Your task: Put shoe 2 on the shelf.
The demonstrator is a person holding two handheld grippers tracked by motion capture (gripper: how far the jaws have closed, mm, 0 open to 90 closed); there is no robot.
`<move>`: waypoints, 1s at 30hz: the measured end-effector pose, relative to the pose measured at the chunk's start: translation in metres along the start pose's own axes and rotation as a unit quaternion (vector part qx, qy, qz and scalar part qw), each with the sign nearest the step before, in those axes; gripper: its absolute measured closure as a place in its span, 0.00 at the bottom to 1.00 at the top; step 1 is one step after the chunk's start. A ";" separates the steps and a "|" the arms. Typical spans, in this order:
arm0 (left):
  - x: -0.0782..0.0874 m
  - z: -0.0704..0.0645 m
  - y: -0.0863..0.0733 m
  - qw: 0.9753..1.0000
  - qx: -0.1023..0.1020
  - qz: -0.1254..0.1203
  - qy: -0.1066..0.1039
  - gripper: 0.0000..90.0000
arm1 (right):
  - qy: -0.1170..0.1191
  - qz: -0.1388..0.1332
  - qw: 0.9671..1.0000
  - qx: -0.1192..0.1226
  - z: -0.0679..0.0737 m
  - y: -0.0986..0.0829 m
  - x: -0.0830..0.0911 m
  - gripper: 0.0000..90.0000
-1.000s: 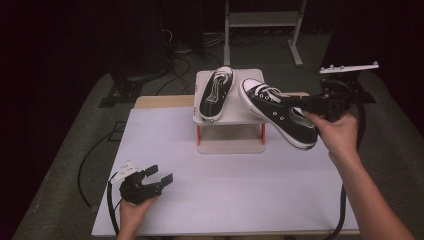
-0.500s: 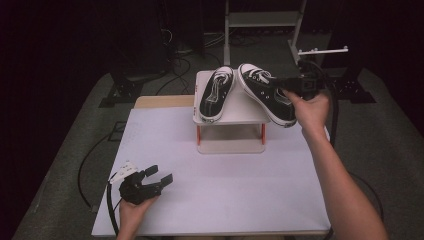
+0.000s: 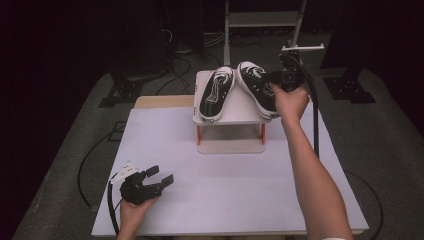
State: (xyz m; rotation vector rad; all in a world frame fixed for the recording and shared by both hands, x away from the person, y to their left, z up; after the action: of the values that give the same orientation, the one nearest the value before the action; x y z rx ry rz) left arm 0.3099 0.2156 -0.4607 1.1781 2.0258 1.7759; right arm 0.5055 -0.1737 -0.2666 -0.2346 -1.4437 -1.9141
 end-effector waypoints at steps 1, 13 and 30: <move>0.000 0.000 0.000 1.000 0.000 0.000 0.000 0.22 | -0.002 0.001 1.000 -0.003 0.001 0.000 -0.003 0.94; -0.001 -0.003 0.001 1.000 -0.003 0.001 -0.003 0.22 | -0.029 -0.010 0.999 -0.035 0.008 -0.004 -0.017 0.94; -0.001 -0.004 0.001 1.000 -0.006 0.002 -0.004 0.22 | -0.019 -0.011 0.999 -0.029 0.020 -0.023 -0.030 0.93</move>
State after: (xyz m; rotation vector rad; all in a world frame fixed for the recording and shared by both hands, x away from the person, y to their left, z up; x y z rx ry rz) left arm 0.3082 0.2118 -0.4595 1.1854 2.0062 1.7805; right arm 0.5072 -0.1400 -0.2925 -0.2837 -1.4229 -1.9803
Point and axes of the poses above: each handheld gripper's, and its own axes: x roughly backward along the jaws, y roughly out of its top, z roughly to its left, the point moved 5 cm from there along -x, roughly forward along the jaws, and after that the axes turned 3 degrees about -x, right-handed, at the moved point
